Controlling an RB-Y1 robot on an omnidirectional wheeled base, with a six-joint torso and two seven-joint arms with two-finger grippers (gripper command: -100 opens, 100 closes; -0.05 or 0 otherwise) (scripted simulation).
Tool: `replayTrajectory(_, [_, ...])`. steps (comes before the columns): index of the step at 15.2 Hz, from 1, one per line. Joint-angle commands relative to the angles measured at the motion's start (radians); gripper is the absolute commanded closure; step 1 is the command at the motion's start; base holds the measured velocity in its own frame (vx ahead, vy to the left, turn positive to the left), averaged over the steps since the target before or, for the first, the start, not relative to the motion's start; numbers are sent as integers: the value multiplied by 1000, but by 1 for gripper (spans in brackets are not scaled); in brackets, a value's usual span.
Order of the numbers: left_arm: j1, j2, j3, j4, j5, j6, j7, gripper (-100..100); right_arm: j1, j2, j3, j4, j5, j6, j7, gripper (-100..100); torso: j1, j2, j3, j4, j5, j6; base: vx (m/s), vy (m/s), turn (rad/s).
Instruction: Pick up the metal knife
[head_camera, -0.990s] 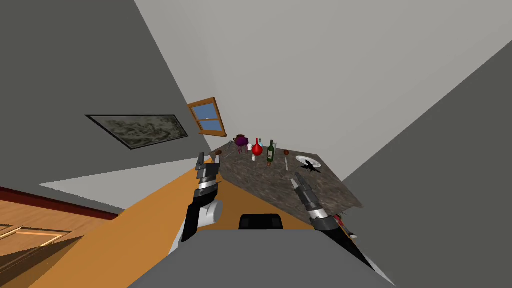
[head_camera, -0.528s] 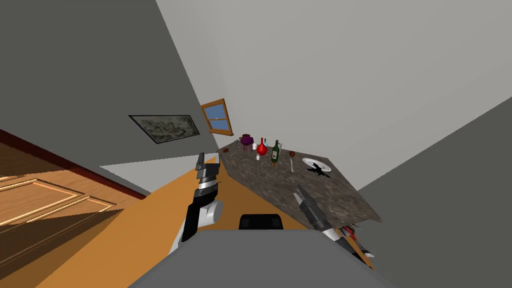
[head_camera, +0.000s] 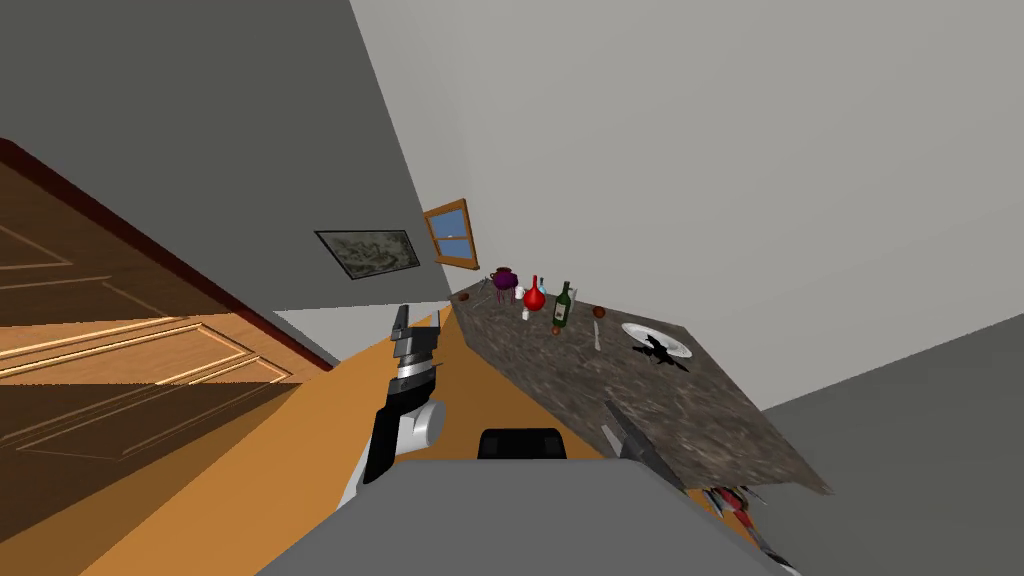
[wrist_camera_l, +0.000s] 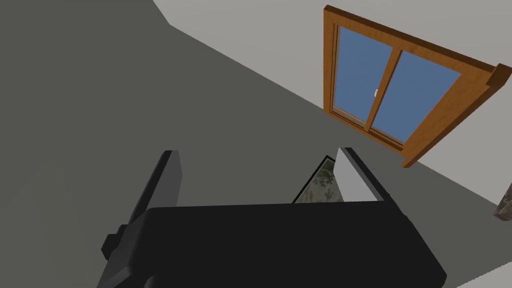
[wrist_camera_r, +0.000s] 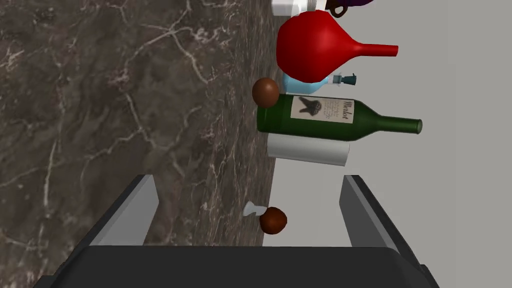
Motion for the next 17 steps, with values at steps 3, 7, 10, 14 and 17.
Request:
replayTrajectory(3, [0,0,0,0,0,0,0,0,75,-90,26,24,-80,1,5,-100,0,0,0,0,0,1,1,-10,218])
replayTrajectory(7, [0,0,0,0,0,0,0,0,128,-186,41,40,-145,-2,8,-100,0,-1,-1,0,0,0,8,-12,246])
replayTrajectory(10, [0,0,0,0,0,0,0,0,174,-260,56,56,-200,-5,10,-100,-1,-2,-1,0,0,0,15,-15,234])
replayTrajectory(14, [0,0,0,0,0,0,0,0,219,-338,70,73,-255,-8,11,-100,-1,-3,-2,0,0,0,17,-16,208])
replayTrajectory(17, [0,0,0,0,0,0,0,0,261,-408,84,91,-311,-10,12,-100,-1,-3,-2,-1,0,0,23,-15,226])
